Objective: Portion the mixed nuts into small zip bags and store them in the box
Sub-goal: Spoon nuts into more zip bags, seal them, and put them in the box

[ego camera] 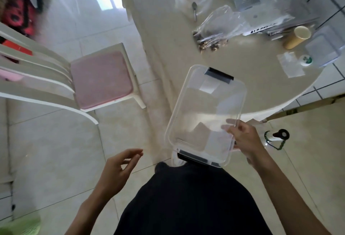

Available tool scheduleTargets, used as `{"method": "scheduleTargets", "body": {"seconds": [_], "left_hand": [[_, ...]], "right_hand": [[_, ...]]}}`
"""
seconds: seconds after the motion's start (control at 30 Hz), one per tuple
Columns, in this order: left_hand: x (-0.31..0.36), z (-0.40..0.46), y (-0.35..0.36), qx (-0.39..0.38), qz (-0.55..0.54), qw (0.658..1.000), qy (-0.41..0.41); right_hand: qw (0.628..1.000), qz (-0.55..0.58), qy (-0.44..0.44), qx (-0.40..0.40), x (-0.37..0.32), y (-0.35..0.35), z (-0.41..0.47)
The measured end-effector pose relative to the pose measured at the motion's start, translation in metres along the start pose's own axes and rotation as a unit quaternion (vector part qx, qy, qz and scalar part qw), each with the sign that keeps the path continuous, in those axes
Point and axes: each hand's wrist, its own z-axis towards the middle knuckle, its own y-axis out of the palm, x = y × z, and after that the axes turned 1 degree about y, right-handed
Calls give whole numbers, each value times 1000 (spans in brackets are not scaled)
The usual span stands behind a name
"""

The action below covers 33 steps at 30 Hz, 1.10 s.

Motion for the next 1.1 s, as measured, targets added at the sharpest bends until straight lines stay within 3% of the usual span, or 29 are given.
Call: {"method": "scheduleTargets", "body": {"seconds": [0.37,0.67,0.87,1.1], "left_hand": [[2,114,-79,-18,37,999,16],[54,268,-131,-38,68,995,68],[100,356,-123,-149,113,973,134],[159,451,-85,-300,159,916,214]], "right_hand": [[999,-6,-43,11,-74,81,54],[995,51,-17,87,-145,85,119],[975,97,32,197,-141,51,118],[928,183,122,301,-116,27,108]]}}
